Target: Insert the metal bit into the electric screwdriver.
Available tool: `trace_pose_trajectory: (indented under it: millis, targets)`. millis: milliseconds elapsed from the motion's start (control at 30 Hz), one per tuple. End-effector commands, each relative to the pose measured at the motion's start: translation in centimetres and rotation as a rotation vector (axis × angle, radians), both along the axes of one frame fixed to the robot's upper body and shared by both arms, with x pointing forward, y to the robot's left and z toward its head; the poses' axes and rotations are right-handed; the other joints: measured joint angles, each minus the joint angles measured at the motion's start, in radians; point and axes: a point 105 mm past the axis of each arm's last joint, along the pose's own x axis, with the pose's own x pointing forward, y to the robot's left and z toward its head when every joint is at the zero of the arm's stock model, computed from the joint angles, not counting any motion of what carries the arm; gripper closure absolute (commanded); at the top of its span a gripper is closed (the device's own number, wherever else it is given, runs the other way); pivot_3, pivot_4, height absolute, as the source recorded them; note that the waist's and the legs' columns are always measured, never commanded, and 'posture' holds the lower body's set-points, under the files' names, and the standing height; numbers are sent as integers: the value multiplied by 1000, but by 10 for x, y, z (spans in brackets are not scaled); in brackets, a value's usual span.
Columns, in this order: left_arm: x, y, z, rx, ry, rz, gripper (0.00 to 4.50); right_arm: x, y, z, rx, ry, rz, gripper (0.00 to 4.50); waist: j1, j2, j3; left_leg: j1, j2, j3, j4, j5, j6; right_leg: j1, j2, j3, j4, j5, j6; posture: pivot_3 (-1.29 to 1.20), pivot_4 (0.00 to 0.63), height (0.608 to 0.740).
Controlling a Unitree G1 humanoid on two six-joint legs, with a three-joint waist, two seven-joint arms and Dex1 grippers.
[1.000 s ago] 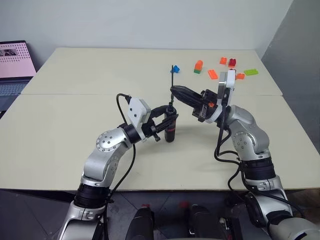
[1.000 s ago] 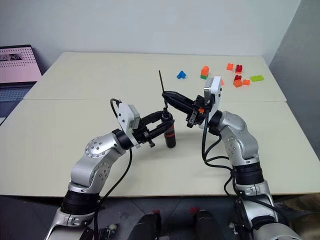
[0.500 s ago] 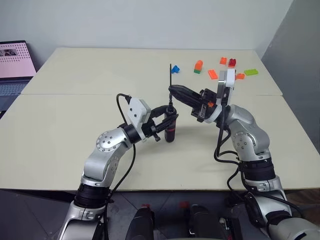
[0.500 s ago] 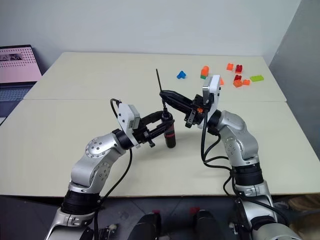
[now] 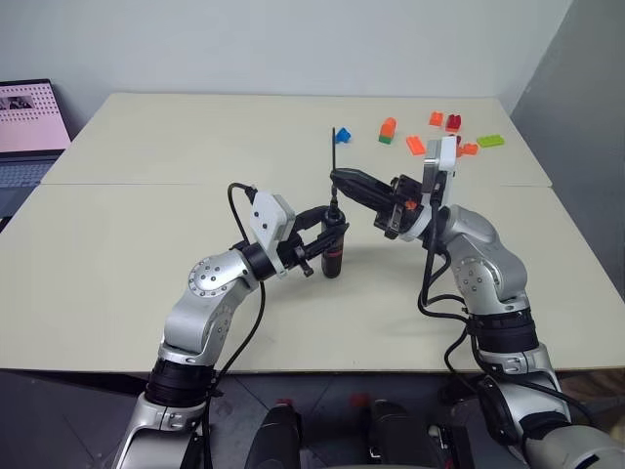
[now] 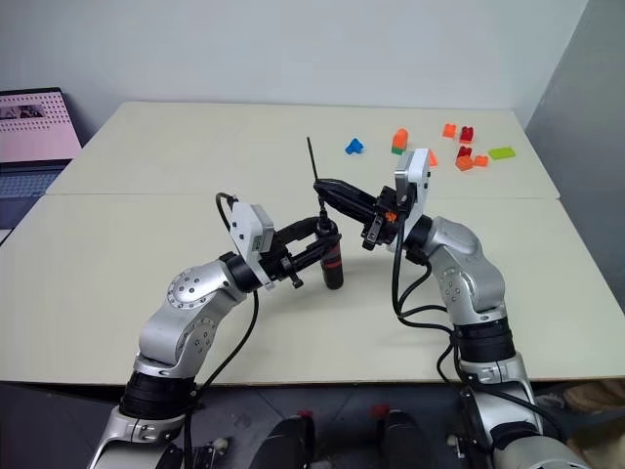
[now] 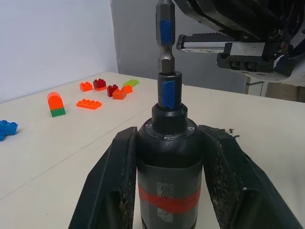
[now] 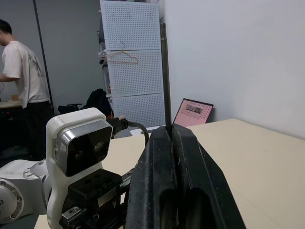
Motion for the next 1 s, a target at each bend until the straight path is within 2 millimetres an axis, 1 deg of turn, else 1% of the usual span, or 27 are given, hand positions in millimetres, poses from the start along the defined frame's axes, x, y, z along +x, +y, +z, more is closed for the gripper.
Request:
trace_pose_trajectory:
  millis: [33, 233, 400, 833, 1000]
  targets:
    - [1, 3, -2, 22, -6, 18, 2879, -1, -3, 7, 6, -33, -6, 4500, 0, 0, 0, 0, 0, 0, 0, 0, 0, 0, 0, 0, 0, 0, 0, 0, 150, 740]
    - [1, 3, -3, 23, -5, 17, 2879, -1, -6, 7, 11, -28, -8, 4500, 0, 0, 0, 0, 0, 0, 0, 0, 0, 0, 0, 0, 0, 0, 0, 0, 150, 740]
    - [1, 2, -3, 23, -4, 16, 2879, -4, -6, 13, 22, -32, 3, 4500, 0, 0, 0, 0, 0, 0, 0, 0, 0, 0, 0, 0, 0, 0, 0, 0, 150, 740]
    - [1, 2, -3, 22, -4, 17, 2879, -6, -9, 14, 15, -30, 12, 4500, 0, 0, 0, 0, 0, 0, 0, 0, 0, 0, 0, 0, 0, 0, 0, 0, 150, 740]
    - [1, 2, -4, 23, -3, 17, 2879, -11, -8, 16, 13, -34, 38, 4500, 0, 0, 0, 0, 0, 0, 0, 0, 0, 0, 0, 0, 0, 0, 0, 0, 150, 740]
